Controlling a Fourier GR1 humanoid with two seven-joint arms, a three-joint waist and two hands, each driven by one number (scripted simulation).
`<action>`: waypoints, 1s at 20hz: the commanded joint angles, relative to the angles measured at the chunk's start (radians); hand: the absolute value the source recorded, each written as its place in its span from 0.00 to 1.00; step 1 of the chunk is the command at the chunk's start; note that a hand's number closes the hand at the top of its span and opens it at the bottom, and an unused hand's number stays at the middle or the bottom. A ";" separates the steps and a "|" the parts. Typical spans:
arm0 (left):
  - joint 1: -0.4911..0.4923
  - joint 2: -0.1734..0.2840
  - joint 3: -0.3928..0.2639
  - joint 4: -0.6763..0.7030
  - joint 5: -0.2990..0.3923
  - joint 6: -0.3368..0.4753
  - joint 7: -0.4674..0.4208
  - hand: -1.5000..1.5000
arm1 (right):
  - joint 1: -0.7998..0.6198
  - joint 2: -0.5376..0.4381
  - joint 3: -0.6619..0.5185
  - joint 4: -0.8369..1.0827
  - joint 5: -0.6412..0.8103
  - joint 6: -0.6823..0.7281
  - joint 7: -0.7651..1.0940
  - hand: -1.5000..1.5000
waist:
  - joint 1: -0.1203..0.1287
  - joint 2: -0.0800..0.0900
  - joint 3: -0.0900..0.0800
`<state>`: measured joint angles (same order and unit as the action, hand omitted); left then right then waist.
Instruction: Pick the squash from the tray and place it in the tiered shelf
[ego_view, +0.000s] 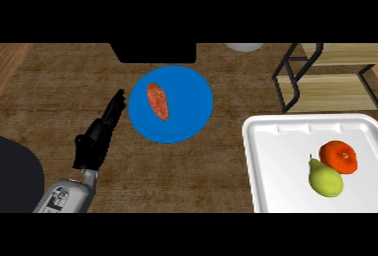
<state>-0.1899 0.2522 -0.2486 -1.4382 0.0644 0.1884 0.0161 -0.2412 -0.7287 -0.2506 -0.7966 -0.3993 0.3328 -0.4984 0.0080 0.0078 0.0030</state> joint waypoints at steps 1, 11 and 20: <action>0.026 0.032 0.023 0.021 0.020 -0.058 -0.058 0.50 | -0.032 -0.084 0.077 0.023 0.085 0.129 0.004 0.00 | 0.011 -0.003 -0.002; 0.024 0.011 0.032 -0.012 -0.004 -0.046 -0.009 0.50 | -0.044 -0.248 0.169 -0.185 0.234 0.177 0.154 0.00 | -0.002 -0.011 -0.004; 0.023 -0.005 0.045 -0.016 -0.011 -0.040 0.010 0.50 | 0.037 -0.384 0.265 -0.478 0.409 0.191 0.311 0.00 | -0.017 -0.012 -0.004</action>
<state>-0.1730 0.2461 -0.2135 -1.4386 0.0418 0.1642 0.0110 -0.2288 -1.0637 -0.0036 -1.1855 -0.0525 0.5231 -0.2444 -0.0091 -0.0052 -0.0018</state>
